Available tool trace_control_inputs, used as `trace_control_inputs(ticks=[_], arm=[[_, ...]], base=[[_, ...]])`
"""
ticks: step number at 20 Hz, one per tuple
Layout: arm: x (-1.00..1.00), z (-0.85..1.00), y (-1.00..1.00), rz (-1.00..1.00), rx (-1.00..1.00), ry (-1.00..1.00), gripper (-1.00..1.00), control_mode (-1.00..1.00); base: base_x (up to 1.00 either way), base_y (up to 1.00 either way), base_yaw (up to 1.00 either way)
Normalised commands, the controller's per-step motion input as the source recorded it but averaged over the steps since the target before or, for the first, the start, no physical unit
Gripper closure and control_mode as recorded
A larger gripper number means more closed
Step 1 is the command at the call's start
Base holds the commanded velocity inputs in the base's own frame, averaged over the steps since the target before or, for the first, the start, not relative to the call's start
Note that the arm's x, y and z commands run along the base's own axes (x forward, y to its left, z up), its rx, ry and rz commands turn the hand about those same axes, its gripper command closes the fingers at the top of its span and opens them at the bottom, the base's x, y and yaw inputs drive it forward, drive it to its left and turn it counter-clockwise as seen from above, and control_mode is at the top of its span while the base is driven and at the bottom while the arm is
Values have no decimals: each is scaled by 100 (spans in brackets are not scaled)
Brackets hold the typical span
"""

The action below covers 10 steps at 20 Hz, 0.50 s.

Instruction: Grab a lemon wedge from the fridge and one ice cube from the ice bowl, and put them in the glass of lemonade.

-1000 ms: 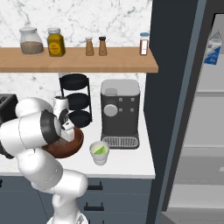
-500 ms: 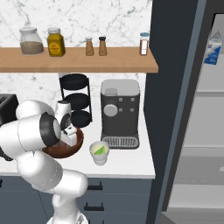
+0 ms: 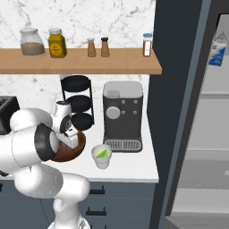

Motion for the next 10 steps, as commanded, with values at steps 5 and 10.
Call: trace_control_inputs(ticks=[5, 10], arm=[[44, 30, 7, 0, 0, 3, -100, -100], [10, -12, 3, 11, -1, 7, -100, -100]], base=[[0, 0, 0], [0, 0, 0]])
